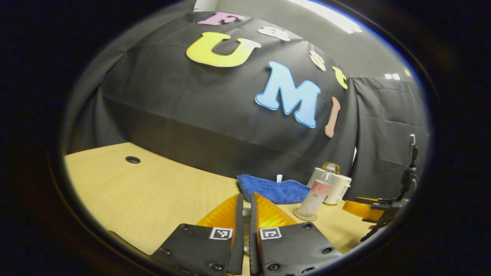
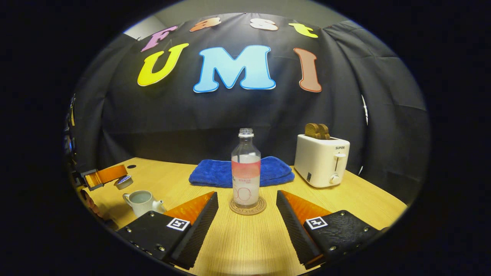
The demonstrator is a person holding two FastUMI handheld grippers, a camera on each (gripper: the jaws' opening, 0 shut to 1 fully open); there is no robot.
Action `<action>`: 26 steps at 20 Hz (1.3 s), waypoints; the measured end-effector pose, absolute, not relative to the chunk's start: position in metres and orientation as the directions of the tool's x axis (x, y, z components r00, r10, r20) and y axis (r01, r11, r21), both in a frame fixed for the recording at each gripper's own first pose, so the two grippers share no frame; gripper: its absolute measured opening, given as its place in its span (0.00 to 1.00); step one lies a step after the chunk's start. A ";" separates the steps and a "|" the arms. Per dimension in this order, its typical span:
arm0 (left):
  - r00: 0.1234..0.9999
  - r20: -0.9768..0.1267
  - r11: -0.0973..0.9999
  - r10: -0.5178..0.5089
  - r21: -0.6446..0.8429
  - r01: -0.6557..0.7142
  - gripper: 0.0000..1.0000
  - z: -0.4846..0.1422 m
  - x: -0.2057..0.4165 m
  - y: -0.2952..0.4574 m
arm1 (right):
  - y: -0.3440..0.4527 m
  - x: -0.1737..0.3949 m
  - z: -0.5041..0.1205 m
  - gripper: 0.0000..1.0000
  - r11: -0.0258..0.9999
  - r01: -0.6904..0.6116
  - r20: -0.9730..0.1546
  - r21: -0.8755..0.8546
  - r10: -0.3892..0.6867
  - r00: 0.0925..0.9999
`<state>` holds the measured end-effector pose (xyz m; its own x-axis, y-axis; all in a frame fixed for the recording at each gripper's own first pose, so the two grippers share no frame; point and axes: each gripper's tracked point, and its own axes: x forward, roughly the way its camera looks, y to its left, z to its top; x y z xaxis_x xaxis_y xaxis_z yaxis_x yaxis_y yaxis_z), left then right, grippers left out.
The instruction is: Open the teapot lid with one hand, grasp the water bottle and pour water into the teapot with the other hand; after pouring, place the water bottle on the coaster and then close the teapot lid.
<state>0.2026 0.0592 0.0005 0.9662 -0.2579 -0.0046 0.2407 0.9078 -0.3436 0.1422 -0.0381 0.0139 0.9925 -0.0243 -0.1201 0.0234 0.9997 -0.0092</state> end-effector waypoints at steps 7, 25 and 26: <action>0.968 -0.025 0.935 -0.249 -0.269 0.233 0.12 0.005 0.201 0.031 | -0.026 0.103 -0.003 0.94 0.996 0.012 -0.091 -0.089 -0.020 0.996; 0.976 -0.071 0.977 -0.205 -0.069 0.200 0.12 -0.011 0.203 -0.011 | -0.006 0.092 0.008 0.94 0.997 -0.057 -0.059 -0.054 0.054 0.997; 0.976 -0.071 0.978 -0.205 -0.064 0.200 0.12 -0.011 0.202 -0.012 | -0.006 0.092 0.009 0.94 0.997 -0.057 -0.054 -0.051 0.054 0.997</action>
